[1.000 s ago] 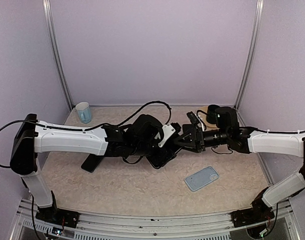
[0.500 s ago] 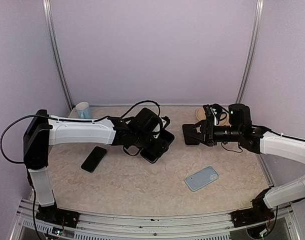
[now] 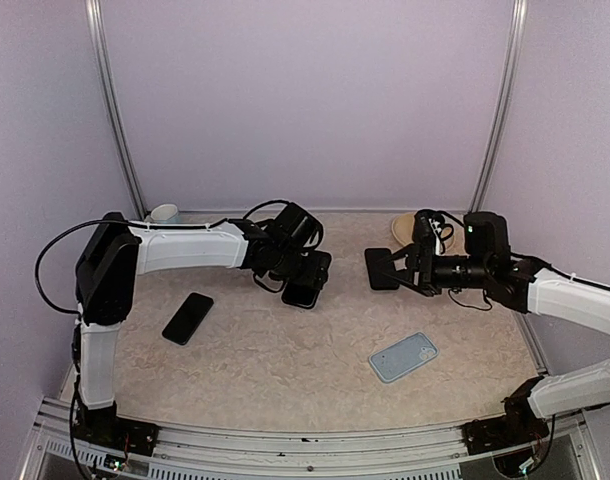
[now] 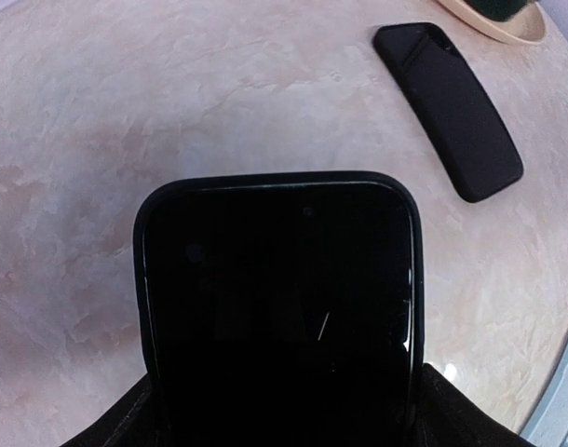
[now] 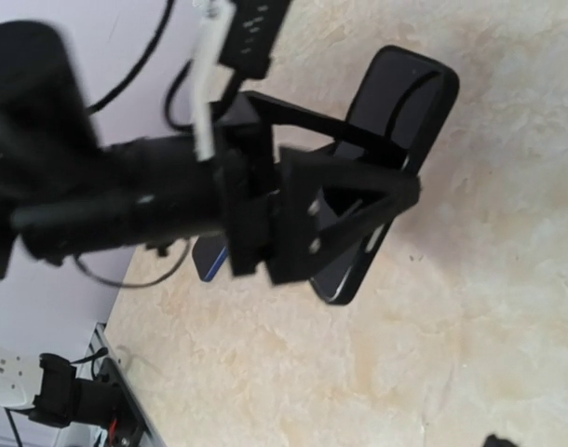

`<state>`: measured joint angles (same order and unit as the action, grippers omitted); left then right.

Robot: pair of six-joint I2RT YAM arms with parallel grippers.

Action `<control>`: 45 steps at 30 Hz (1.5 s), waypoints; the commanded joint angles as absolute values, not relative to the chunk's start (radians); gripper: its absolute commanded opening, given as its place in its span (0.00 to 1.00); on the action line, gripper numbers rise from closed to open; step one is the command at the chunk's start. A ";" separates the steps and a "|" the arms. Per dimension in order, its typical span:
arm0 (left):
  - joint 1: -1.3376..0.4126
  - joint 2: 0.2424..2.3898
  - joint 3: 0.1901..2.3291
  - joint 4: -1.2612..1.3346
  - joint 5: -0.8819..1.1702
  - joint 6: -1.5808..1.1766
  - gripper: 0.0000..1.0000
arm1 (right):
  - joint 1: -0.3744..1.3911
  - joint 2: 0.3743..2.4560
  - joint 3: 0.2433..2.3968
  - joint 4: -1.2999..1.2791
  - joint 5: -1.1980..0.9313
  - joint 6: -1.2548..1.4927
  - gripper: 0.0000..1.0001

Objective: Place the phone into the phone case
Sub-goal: Place the phone with the phone case at the center of the board.

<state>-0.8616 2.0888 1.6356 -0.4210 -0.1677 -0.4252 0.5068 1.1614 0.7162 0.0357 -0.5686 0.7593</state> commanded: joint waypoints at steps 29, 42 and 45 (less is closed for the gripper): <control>-0.759 2.340 1.940 -0.451 -0.145 -0.704 0.43 | 0.495 1.072 0.653 0.006 -0.522 0.758 0.91; -0.756 2.390 1.985 -0.404 -0.140 -0.705 0.44 | 0.495 1.075 0.642 0.008 -0.522 0.761 0.91; -0.754 2.409 2.002 -0.399 -0.143 -0.700 0.44 | 0.494 1.075 0.640 0.008 -0.523 0.760 0.91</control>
<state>-0.7620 2.3890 1.9423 -0.4610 -0.1387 -0.7025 0.5030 1.0935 0.6563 0.0040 -0.5297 0.7589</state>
